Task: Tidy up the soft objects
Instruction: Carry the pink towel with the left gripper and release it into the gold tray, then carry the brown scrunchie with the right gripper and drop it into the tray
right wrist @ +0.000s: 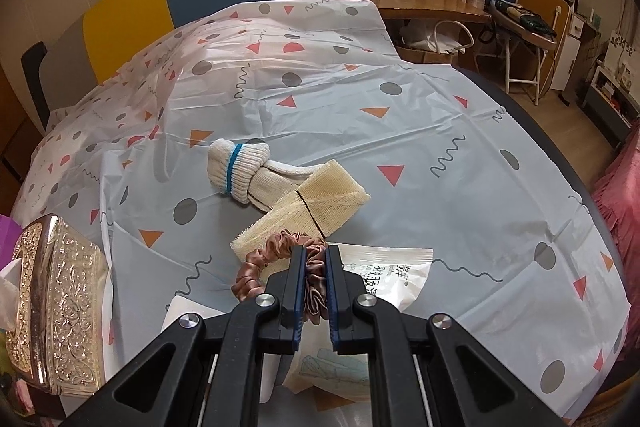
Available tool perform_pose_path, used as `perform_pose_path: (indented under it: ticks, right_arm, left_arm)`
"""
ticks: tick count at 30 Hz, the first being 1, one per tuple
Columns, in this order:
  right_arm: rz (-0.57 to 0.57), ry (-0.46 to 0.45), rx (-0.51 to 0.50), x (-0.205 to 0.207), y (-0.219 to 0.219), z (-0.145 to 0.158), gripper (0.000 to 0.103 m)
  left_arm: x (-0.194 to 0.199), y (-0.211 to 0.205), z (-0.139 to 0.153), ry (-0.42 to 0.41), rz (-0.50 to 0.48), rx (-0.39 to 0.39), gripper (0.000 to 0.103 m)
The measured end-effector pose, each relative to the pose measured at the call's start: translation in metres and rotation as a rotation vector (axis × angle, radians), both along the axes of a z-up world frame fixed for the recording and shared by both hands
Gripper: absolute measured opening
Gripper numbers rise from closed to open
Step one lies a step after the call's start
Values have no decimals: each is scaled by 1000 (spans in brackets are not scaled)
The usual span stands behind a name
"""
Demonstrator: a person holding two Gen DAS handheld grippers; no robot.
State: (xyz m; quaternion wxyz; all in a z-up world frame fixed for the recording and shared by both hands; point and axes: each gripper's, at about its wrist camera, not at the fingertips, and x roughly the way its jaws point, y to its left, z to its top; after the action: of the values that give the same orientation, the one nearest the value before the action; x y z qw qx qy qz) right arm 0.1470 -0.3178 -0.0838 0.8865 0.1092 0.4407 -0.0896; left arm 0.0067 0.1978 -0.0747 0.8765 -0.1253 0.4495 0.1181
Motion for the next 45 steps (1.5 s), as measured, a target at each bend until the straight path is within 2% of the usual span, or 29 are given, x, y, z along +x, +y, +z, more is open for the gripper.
perform_pose_path:
  ticks: [5,13,18,23,28,33,39,45]
  right_arm:
    - [-13,-8,36,-1,-5,0,8]
    - [1,-78,116,-2,-5,11,8]
    - [16,-105,122,19,1,32,8]
    - [74,-146,121,60,31,72,8]
    - [234,-219,135,80,99,118,8]
    - [495,-275,208,65,188,148,8]
    - [820,-243,202,10,286,139,8]
    - [1034,-152,143,-45,340,107,8]
  left_arm:
    - [-2,-9,12,-36,-15,51,80]
    - [-3,-18,18,-48,-61,75,80]
    - [-5,-22,18,-45,-73,71,80]
    - [-6,-22,18,-47,-74,72,80]
    - [-8,-19,18,-49,-68,77,80]
    - [-10,-12,19,-58,-49,82,80]
    - [-14,1,19,-65,-13,81,80]
    - [-19,13,20,-78,29,86,81]
